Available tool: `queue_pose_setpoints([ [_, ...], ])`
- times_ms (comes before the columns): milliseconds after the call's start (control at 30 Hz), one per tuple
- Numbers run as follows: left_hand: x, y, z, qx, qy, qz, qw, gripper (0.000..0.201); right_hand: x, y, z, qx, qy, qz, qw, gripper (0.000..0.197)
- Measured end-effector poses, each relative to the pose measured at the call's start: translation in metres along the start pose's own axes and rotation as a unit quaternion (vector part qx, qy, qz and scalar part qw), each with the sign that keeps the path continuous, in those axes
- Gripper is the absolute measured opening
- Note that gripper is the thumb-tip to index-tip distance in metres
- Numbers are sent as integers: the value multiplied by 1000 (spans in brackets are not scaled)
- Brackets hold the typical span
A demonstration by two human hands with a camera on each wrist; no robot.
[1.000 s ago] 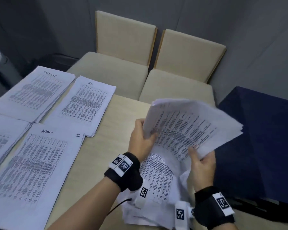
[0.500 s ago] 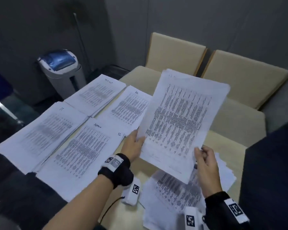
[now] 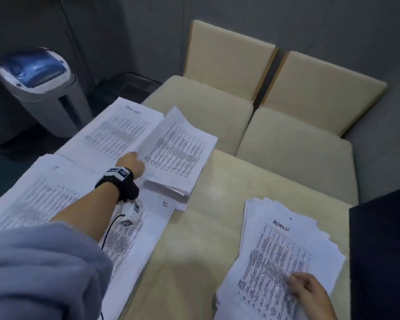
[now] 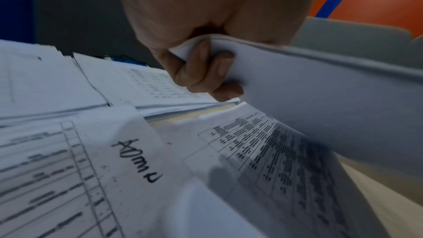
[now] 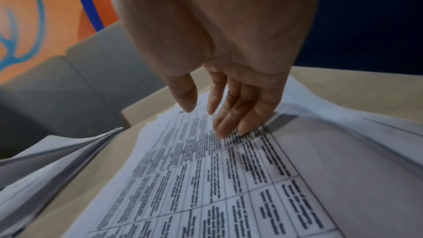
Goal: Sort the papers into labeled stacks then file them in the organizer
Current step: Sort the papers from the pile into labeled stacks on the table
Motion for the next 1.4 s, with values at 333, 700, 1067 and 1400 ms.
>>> queue_pose_setpoints([
  [333,17,-7,12,105,89,-100,985,77,1,16,-15,-43,56,10,997,5],
  [700,-155,117,94,-130,-7,182,975,10,-3,29,-64,-121,163,19,979,38],
  [1067,-243,133,239,22,-128,165,978,34,5,34,-55,-43,122,-58,990,22],
  [1400,-233,128,216,82,-49,163,982,37,-23,29,-91,93,185,-133,969,22],
])
Point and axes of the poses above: each hand's wrist, its own x-axis towards the middle knuckle, its own z-axis out of the palm, y = z × x, the point moved 7 cm from there along x, towards the middle knuckle, and after that the axes turned 4 degrees about -y, right-handed, at the moved point
